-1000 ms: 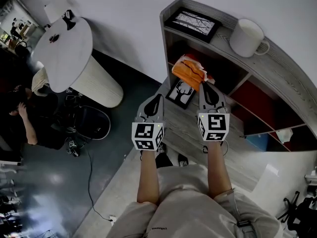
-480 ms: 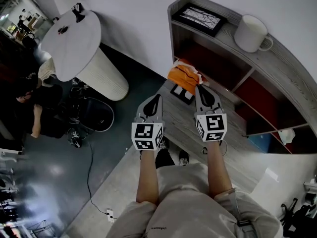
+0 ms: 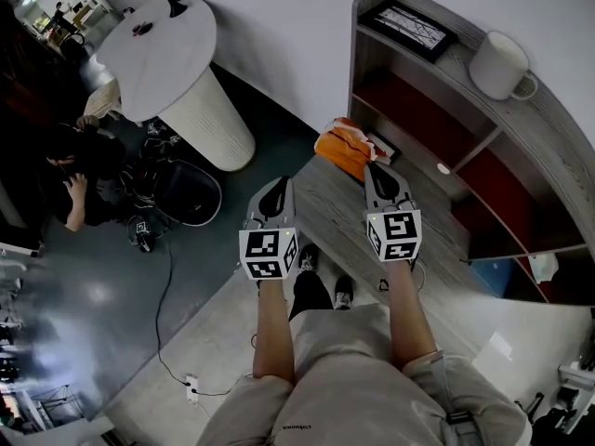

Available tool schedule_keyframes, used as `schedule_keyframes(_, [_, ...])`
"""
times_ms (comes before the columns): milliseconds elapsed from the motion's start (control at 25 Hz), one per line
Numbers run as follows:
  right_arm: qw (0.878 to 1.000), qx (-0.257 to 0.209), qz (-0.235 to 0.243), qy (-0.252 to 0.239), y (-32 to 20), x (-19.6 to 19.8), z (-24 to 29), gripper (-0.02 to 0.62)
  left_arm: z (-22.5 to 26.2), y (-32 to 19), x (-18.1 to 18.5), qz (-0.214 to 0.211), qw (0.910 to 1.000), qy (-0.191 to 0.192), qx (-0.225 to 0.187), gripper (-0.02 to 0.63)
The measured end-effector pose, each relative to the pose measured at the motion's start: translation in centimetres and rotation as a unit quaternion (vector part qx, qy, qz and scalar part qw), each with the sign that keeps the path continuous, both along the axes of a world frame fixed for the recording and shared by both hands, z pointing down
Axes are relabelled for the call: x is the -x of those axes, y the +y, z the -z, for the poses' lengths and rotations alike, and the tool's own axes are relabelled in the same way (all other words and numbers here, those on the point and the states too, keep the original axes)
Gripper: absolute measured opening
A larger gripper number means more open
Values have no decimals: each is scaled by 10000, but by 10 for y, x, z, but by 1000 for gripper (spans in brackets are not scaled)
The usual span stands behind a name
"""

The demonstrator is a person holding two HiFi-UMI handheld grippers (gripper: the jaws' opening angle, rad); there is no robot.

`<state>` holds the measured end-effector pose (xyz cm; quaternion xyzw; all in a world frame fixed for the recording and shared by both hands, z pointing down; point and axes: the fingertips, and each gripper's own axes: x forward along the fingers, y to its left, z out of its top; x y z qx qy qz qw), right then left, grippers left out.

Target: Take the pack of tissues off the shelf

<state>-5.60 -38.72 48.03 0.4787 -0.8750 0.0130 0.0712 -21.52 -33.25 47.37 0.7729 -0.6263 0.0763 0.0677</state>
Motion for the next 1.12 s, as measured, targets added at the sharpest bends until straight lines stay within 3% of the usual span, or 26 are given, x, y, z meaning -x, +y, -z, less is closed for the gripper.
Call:
schedule_keyframes(360, [9998,139,148,48,6,1,-8,21,-8,14,13,397,9991,141,-47,11])
schedule_keyframes(1120, [9992,325,233,97,6,-10,-19,21,-1,9,-2,411,9990,154,-93,11])
